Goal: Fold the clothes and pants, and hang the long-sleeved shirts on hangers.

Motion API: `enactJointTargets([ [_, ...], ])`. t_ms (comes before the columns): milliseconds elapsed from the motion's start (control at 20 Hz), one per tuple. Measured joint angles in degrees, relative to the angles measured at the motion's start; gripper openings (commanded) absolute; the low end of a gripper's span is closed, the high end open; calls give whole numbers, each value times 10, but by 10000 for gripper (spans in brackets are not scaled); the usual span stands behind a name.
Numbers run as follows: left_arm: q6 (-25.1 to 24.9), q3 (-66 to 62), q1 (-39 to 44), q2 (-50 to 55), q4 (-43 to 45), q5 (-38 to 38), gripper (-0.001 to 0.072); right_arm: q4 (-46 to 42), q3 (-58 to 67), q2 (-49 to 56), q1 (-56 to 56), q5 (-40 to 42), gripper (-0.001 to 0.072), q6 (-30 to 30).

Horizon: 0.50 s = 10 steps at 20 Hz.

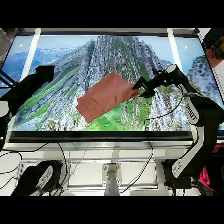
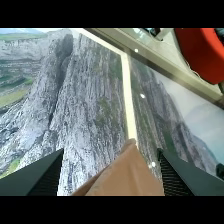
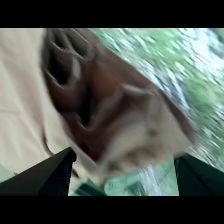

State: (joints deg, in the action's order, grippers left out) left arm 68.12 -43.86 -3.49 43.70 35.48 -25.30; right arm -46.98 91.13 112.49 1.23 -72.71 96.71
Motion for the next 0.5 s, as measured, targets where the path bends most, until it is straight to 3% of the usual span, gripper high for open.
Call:
enactJointTargets([
  [100, 0, 0, 0, 0, 0, 0, 661, 4, 0, 3, 12, 24, 639, 3],
  [150, 0, 0, 0, 0, 0, 0, 661, 5, 0, 5, 17, 35, 479, 9],
  [200, 0, 0, 0, 0, 0, 0, 661, 3, 0, 8, 21, 48, 107, 17],
  [250, 0, 0, 0, 0, 0, 0, 661, 2, 0, 9, 23, 57, 7, 21],
  [500, 0, 0, 0, -1, 0, 0, 661, 3, 39, -5, 2, 64, 4, 44],
])
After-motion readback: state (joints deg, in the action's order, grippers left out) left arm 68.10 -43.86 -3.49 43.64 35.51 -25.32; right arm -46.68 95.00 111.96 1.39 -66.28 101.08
